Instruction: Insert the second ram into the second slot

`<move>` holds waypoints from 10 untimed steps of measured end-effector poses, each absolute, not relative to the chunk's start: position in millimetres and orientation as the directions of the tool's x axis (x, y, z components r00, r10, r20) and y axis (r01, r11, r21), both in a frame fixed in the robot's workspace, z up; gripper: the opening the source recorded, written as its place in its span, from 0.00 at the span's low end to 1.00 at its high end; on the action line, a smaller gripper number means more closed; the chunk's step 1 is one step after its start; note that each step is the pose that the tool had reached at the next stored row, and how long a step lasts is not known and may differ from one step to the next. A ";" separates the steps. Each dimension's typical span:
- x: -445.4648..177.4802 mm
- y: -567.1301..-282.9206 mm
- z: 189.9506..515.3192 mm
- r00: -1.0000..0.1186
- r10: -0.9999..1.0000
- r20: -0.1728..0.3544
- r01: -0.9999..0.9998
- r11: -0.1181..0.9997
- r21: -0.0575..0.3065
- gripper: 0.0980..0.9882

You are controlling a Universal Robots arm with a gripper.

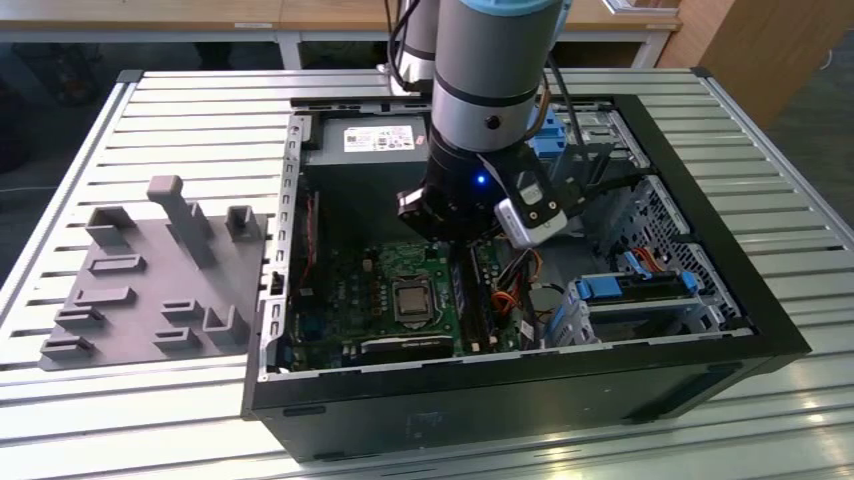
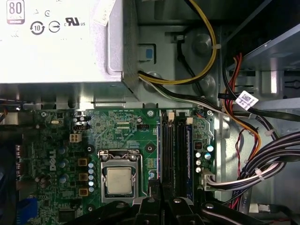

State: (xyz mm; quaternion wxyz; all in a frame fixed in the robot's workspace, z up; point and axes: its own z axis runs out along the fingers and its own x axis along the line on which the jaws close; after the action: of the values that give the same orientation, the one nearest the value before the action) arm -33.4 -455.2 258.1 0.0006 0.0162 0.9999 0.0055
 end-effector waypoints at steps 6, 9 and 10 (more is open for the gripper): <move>-33.4 -455.2 256.8 -0.999 0.033 -0.001 0.033 0.999 0.011 0.04; -33.4 -455.2 256.0 -0.999 0.033 -0.001 0.033 0.999 0.011 0.04; -33.4 -455.2 255.7 -0.999 0.033 -0.001 0.033 0.999 0.011 0.04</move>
State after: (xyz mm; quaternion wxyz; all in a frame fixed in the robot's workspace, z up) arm -33.4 -455.2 255.7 0.0006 0.0163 0.9999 0.0057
